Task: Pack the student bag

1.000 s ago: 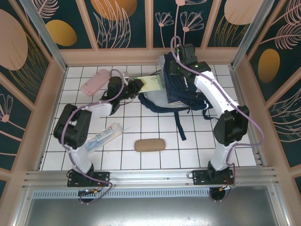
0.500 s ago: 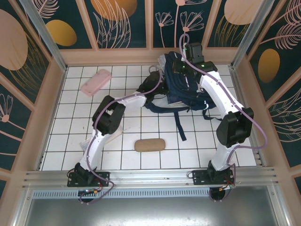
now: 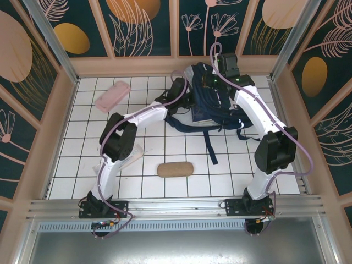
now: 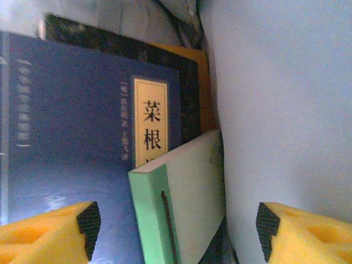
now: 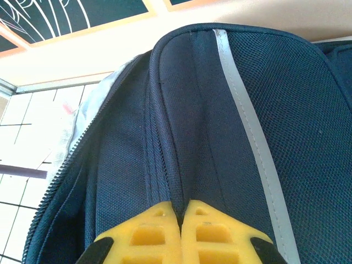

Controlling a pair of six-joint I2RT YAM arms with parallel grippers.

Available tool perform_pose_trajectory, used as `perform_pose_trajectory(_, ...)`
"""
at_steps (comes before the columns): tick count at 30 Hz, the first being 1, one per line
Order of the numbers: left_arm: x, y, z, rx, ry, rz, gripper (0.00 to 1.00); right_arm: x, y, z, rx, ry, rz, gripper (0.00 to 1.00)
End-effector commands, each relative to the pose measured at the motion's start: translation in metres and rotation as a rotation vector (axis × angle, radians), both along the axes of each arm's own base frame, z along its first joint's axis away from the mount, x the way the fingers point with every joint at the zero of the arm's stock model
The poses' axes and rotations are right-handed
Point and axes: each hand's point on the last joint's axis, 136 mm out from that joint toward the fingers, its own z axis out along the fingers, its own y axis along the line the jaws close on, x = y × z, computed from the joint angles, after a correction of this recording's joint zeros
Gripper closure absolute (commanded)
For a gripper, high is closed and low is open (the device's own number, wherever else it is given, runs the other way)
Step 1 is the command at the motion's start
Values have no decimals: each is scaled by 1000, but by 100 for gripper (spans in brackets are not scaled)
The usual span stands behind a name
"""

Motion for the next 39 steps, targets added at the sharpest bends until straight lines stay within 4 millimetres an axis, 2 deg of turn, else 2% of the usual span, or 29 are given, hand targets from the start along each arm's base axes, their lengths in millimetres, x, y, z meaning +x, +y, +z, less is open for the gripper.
perform_pose_trajectory(1, -4, 23, -10, 60, -1, 28, 24, -3, 1, 63, 98, -164, 6, 100)
perform_pose_trajectory(3, -2, 32, -28, 77, 33, 40, 23, -3, 3, 61, 107, -158, 11, 100)
perform_pose_trajectory(6, 0, 32, -56, 91, 92, 15, 20, -4, 5, 60, 120, -153, 19, 100)
perform_pose_trajectory(14, 1, 4, -87, 18, 161, -56, 22, -4, 7, 57, 128, -141, 26, 100)
perform_pose_trajectory(17, -1, -15, -79, -33, 148, -98, 26, -3, 8, 51, 129, -129, 28, 100)
perform_pose_trajectory(22, -11, -47, -44, -171, 82, -179, 33, -4, 13, 44, 149, -106, 42, 100)
perform_pose_trajectory(27, -14, -70, -47, -207, 107, -219, 33, -4, 25, 39, 174, -88, 83, 100)
perform_pose_trajectory(29, -18, -83, -38, -255, 97, -258, 33, -3, 31, 36, 180, -76, 98, 100)
perform_pose_trajectory(35, -21, -96, 7, -412, -16, -317, 31, -2, 36, 34, 185, -68, 106, 100)
perform_pose_trajectory(39, -23, -100, 28, -507, -54, -353, 27, -1, 36, 31, 181, -63, 106, 100)
